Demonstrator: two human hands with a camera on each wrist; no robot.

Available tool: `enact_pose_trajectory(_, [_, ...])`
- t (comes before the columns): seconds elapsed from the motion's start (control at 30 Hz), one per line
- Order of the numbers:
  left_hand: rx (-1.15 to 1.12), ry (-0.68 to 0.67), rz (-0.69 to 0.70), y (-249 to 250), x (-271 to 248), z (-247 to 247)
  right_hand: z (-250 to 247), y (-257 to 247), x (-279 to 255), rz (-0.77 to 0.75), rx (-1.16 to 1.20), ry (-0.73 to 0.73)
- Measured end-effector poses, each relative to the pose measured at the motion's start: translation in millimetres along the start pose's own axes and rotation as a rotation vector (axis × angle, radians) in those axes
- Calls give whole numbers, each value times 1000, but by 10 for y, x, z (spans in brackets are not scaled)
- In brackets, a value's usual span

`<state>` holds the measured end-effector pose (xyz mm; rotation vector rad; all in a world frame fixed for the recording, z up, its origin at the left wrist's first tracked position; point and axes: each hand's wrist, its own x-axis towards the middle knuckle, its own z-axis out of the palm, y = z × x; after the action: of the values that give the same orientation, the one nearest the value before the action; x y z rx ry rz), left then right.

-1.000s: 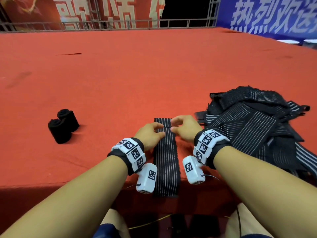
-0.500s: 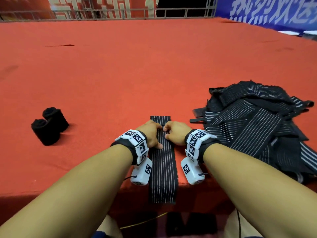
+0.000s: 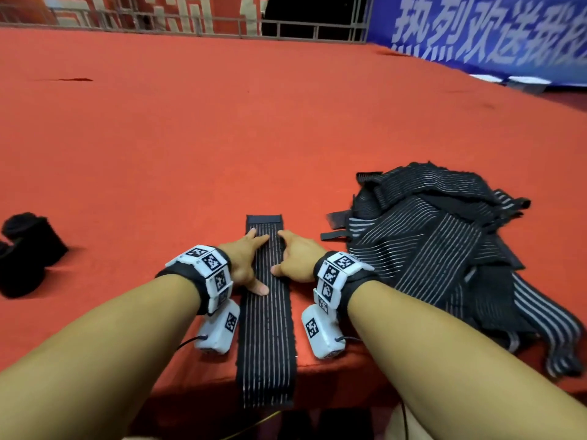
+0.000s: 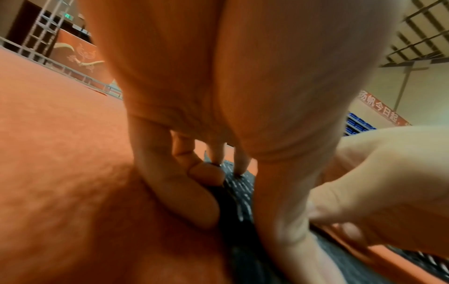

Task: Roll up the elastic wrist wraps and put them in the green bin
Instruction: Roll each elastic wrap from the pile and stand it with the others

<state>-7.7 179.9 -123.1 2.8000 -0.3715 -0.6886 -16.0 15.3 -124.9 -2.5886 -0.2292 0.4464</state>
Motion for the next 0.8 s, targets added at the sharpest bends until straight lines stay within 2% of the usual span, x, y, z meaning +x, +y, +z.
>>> enact_pose_trajectory(0.1, [-30,1,0,-45,14,10,-58,24,-15,13,157,-27])
enact_pose_trajectory(0.17, [-40,5,3,-58,37,3,-162,54,-51,42,159,3])
enact_pose_trajectory(0.37, [-90,5,-5,-56,53,12,-745,265,-264,122,-42,332])
enact_pose_trajectory(0.47, [-109,5,-12,-33,48,4,-1025,509,-242,230,-110,422])
enact_pose_trajectory(0.57, [-121,12,-12,-30,24,1,-1128,670,-147,348,-192,414])
enact_pose_trajectory(0.8, [-143,15,-19,3,-41,-1,-1041,825,-22,466,-295,297])
